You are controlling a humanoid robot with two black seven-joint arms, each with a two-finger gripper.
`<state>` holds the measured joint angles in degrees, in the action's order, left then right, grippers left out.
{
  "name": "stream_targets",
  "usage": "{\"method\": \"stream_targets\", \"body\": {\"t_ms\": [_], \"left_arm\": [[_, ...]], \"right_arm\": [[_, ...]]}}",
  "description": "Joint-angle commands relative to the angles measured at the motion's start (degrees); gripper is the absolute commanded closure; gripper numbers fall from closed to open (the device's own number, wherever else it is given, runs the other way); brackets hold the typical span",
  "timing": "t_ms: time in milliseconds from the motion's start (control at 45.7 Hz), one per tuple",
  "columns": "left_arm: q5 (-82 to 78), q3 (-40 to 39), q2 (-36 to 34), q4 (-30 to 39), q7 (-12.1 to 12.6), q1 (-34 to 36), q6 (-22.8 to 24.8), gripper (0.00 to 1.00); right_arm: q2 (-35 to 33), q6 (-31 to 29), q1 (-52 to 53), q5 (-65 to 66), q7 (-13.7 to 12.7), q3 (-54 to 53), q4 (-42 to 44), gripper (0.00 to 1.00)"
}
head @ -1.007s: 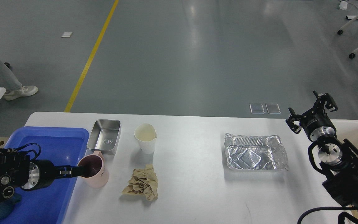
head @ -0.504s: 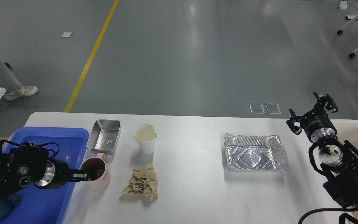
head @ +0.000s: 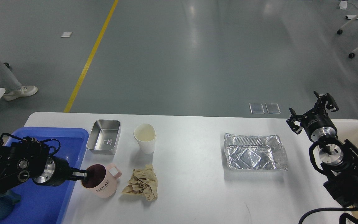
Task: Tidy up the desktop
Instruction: 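Lift the pink mug with the left gripper and swing it over the bin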
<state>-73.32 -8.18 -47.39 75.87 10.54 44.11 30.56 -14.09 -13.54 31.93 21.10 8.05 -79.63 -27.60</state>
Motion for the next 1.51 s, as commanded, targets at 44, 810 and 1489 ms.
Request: {"method": "stream_targets", "body": {"t_ms": [44, 810, 1489], "left_arm": [[-0.15, -0.08, -0.60, 0.51, -0.17, 0.10, 0.03, 1.00], [16.19, -0.26, -32.93, 13.43, -2.80, 20.75, 10.83, 1.00], [19.97, 6.32, -41.74, 12.29, -2.10, 20.84, 8.74, 1.00]], "right_arm": [[-0.06, 0.00, -0.03, 0.00, 0.04, 0.00, 0.00, 0.00], [0.02, 0.00, 0.68, 0.00, -0.05, 0.00, -0.08, 0.00], [0.55, 0.00, 0.94, 0.00, -0.05, 0.88, 0.00, 0.00]]}}
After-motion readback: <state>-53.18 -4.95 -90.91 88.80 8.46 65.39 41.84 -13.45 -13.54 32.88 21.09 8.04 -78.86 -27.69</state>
